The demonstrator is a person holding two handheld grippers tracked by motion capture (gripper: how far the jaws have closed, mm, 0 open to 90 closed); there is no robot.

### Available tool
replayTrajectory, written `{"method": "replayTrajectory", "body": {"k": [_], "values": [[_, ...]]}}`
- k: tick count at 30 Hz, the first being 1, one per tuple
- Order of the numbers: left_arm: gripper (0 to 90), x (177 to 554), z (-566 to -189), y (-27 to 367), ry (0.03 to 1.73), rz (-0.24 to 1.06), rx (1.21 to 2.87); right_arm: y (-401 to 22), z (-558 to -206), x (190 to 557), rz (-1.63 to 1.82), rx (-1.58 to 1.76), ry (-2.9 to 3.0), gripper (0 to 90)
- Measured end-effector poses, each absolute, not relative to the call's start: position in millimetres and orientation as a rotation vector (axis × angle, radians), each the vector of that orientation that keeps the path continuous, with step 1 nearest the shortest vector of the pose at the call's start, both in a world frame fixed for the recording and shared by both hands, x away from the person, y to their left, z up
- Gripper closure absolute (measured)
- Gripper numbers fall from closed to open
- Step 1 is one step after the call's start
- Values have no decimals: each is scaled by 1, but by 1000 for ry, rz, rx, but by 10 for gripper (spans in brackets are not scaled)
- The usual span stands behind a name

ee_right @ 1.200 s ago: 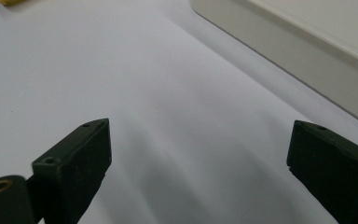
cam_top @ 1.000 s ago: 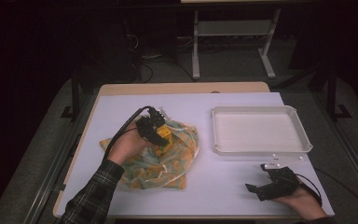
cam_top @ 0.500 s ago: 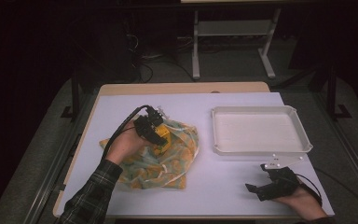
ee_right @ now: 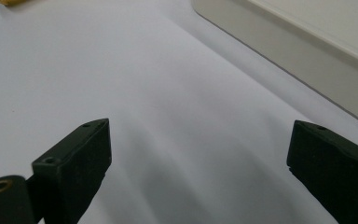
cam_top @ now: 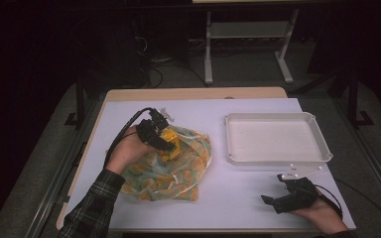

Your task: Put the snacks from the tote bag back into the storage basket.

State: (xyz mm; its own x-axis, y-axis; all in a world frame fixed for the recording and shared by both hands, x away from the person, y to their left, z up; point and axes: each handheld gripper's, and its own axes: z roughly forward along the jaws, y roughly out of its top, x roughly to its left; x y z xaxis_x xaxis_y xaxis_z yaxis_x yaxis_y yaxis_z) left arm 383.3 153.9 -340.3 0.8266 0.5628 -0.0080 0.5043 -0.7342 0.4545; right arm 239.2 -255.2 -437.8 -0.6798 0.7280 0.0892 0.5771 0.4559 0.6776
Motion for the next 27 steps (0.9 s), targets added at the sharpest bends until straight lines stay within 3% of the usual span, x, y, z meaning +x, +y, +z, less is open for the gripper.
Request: {"method": "replayTrajectory", "body": {"k": [27], "values": [[527,375,-305,133,683,169,2504,-255,-438,239,1040,1133,2491,62]]}}
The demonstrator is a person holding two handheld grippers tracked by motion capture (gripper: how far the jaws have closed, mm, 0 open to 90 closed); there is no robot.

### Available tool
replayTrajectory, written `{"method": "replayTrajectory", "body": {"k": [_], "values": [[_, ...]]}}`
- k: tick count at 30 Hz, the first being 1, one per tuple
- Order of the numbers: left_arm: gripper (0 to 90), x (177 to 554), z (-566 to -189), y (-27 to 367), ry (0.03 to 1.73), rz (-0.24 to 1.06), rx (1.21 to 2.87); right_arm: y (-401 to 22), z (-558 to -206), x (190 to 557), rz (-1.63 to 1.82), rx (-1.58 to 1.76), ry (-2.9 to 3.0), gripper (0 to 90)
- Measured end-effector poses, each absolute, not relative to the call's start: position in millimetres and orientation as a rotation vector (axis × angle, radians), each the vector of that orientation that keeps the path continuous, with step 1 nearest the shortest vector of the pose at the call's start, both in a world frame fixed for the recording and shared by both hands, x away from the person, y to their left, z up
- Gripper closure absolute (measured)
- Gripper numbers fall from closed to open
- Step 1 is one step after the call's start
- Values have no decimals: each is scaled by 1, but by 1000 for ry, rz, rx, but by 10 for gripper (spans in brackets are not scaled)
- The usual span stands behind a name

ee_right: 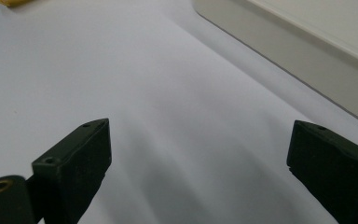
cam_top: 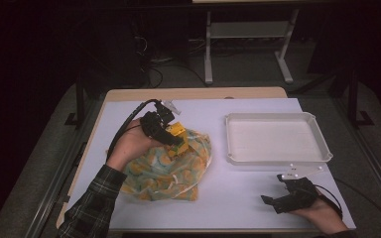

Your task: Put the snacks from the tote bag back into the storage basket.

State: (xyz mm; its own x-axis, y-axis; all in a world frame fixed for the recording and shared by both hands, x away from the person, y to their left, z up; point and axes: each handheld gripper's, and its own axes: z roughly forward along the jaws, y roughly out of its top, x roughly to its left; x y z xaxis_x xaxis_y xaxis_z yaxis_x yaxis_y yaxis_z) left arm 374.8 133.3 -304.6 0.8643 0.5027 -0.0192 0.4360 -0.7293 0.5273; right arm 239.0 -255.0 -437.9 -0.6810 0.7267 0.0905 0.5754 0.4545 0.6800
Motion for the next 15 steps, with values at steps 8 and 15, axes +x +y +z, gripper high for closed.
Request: {"method": "replayTrajectory", "body": {"k": [8,15], "values": [[527,375,-299,123,636,160,2506,-255,-438,239,1039,1127,2493,62],[527,376,-297,114,608,146,2504,-254,-438,239,1043,1124,2492,62]]}}
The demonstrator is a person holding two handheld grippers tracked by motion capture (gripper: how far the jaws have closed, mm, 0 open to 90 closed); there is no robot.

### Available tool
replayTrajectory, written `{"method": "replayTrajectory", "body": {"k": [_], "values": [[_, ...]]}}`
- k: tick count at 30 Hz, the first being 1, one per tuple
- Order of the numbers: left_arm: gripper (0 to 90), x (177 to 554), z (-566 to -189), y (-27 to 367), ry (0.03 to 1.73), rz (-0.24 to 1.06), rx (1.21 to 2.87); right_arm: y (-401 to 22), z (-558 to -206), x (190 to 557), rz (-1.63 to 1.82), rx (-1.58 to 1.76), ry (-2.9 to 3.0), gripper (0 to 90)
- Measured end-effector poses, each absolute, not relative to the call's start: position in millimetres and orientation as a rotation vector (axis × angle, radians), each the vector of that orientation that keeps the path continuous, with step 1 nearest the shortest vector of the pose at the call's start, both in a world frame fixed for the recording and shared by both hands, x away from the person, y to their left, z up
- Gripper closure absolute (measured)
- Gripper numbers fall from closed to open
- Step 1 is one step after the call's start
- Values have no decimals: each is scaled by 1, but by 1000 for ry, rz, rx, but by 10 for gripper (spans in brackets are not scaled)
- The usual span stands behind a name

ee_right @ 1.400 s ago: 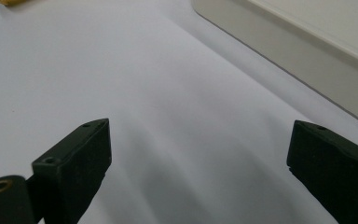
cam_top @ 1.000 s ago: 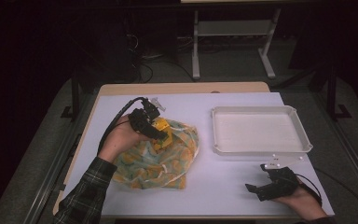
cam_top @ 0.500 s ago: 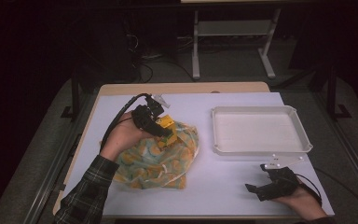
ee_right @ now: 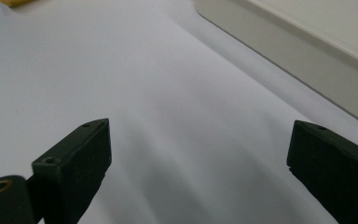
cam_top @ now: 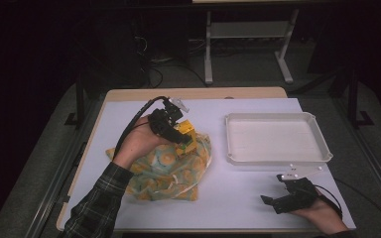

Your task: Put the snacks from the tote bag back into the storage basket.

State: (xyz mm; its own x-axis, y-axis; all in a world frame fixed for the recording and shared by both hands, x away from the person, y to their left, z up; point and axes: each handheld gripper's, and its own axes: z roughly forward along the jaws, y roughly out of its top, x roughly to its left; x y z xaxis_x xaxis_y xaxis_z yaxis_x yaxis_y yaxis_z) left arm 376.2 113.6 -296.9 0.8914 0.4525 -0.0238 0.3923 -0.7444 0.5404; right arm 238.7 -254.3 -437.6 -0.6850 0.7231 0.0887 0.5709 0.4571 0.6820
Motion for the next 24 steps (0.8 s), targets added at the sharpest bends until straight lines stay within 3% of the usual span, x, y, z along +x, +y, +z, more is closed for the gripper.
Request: {"method": "replayTrajectory", "body": {"k": [24], "values": [[527,380,-294,75,537,126,2477,-253,-437,238,1053,1121,2500,62]]}}
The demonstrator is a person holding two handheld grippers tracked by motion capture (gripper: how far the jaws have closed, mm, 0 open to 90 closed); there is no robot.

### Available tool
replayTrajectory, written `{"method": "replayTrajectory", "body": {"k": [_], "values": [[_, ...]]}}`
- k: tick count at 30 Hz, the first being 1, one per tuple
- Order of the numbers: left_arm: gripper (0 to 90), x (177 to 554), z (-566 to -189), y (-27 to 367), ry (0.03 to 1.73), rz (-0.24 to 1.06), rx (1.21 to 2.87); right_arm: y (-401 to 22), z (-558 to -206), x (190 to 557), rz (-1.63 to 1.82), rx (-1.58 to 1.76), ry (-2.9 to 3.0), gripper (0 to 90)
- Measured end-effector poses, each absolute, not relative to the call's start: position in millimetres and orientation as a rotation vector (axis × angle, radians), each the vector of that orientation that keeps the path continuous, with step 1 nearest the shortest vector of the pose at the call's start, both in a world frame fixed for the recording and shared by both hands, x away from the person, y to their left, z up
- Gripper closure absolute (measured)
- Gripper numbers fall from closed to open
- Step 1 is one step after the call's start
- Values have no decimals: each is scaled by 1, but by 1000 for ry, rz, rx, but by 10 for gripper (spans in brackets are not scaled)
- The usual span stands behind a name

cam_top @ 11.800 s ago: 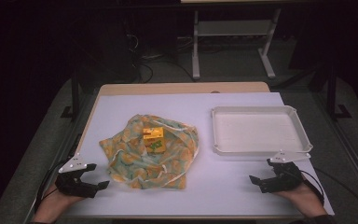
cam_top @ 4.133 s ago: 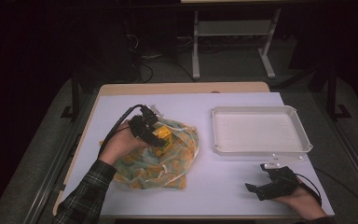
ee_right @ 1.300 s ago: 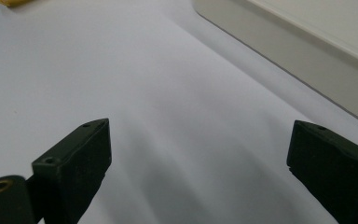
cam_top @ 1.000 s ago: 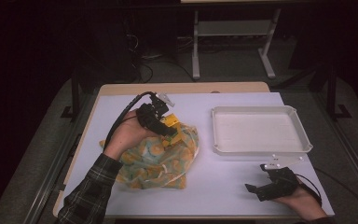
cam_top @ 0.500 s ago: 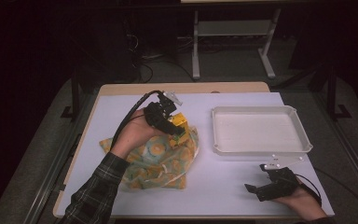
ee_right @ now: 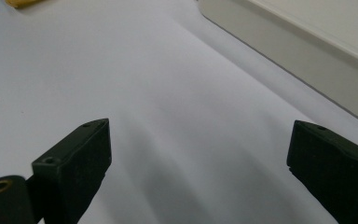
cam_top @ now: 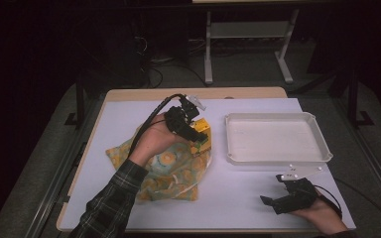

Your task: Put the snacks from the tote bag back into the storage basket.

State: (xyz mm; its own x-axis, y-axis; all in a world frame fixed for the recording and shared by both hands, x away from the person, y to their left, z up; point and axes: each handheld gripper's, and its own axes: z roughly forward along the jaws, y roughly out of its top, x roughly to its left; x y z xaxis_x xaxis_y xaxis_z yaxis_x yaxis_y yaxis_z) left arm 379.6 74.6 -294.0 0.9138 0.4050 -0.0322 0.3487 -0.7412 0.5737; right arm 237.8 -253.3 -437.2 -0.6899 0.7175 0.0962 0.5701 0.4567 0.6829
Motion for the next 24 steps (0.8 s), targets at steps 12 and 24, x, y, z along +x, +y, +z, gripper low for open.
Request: {"method": "replayTrajectory", "body": {"k": [12,24], "values": [[527,383,-296,53,501,119,2477,-252,-437,238,1066,1116,2501,62],[528,387,-300,28,497,106,2457,-251,-437,238,1077,1105,2503,62]]}}
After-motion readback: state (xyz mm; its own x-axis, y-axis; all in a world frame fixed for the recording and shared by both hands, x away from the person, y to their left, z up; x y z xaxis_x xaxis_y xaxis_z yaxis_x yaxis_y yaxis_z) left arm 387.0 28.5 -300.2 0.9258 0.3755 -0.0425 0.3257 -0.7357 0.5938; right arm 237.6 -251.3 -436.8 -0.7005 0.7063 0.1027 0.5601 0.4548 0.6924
